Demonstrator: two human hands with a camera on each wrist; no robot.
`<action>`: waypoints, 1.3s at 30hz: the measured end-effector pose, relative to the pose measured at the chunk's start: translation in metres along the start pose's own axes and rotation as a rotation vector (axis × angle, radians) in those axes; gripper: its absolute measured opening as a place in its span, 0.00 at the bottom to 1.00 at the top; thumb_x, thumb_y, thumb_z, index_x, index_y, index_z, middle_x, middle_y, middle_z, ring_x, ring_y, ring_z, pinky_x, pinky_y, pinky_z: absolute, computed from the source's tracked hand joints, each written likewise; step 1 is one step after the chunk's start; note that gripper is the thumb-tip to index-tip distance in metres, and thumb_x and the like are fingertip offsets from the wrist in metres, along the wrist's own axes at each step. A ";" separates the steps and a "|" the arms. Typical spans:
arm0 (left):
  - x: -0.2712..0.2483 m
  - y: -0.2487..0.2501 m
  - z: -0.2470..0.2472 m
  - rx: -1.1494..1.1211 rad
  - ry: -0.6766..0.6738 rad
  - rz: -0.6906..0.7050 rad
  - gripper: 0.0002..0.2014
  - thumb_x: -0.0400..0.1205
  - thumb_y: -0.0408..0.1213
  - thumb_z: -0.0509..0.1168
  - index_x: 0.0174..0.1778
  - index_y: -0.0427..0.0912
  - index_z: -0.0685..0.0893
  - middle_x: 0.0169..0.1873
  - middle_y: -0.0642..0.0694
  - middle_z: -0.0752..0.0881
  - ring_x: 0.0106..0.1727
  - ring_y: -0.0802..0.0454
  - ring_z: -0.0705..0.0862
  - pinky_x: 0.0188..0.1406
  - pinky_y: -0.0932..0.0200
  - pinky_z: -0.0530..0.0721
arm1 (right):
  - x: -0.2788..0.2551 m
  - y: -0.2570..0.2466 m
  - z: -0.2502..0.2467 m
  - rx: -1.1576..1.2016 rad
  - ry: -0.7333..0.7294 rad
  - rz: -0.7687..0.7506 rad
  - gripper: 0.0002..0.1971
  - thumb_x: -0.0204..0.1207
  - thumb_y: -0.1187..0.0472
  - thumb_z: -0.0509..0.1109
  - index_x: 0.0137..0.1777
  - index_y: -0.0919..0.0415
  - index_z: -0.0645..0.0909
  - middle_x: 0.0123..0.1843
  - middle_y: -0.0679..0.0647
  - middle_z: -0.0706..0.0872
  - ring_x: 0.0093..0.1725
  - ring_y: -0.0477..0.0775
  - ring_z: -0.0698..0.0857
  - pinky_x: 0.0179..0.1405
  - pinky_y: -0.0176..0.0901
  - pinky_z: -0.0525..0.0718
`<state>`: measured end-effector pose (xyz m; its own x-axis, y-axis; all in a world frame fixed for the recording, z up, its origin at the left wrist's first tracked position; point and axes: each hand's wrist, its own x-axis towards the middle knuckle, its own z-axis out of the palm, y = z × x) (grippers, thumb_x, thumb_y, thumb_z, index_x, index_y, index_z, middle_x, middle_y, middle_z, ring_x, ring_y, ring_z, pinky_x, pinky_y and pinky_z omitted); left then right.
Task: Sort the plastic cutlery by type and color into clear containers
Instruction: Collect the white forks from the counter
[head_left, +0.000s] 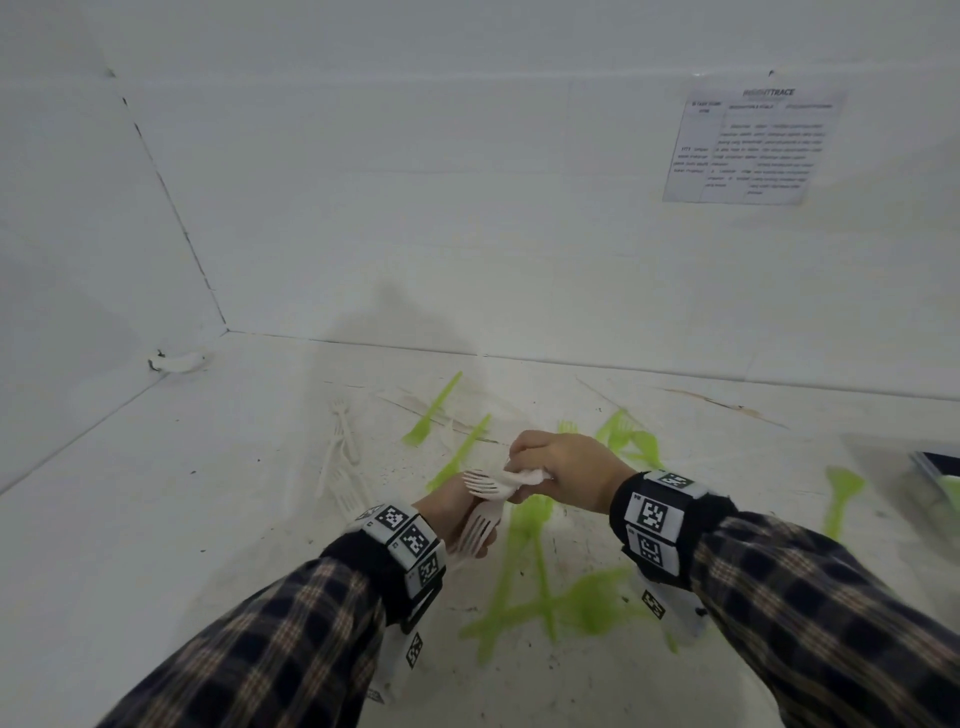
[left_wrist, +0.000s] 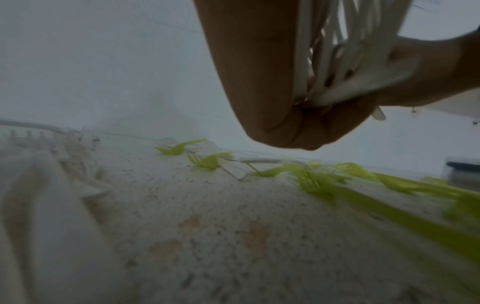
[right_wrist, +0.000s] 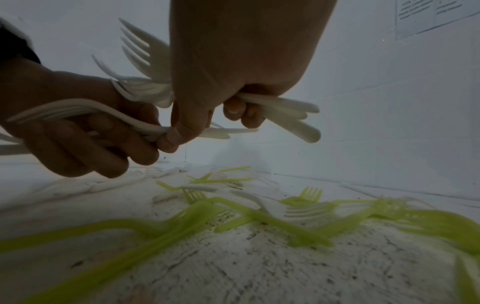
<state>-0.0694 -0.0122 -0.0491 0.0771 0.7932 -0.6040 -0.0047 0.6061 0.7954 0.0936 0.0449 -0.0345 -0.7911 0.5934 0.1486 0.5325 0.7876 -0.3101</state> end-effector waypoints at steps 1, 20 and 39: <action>-0.002 0.000 0.001 -0.007 -0.018 -0.019 0.18 0.87 0.35 0.46 0.34 0.38 0.74 0.24 0.45 0.74 0.13 0.56 0.74 0.16 0.70 0.69 | -0.001 0.001 0.000 -0.014 0.000 -0.015 0.11 0.75 0.54 0.71 0.55 0.57 0.86 0.58 0.49 0.84 0.52 0.52 0.84 0.41 0.43 0.78; 0.019 0.011 -0.011 -0.220 0.589 0.265 0.14 0.86 0.33 0.55 0.62 0.31 0.82 0.31 0.47 0.74 0.30 0.53 0.72 0.29 0.60 0.74 | -0.016 0.006 0.000 0.343 0.157 0.588 0.10 0.80 0.57 0.66 0.51 0.63 0.82 0.46 0.57 0.84 0.49 0.56 0.81 0.43 0.39 0.72; 0.023 -0.002 0.020 -0.356 0.395 0.370 0.18 0.80 0.29 0.67 0.65 0.26 0.79 0.51 0.30 0.87 0.37 0.46 0.87 0.32 0.56 0.88 | -0.008 -0.030 0.029 0.845 0.209 0.754 0.08 0.77 0.58 0.68 0.45 0.64 0.83 0.25 0.49 0.70 0.20 0.45 0.65 0.18 0.36 0.62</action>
<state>-0.0473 0.0037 -0.0634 -0.3656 0.8739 -0.3203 -0.2963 0.2169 0.9301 0.0756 0.0121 -0.0533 -0.2500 0.9443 -0.2139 0.4153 -0.0950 -0.9047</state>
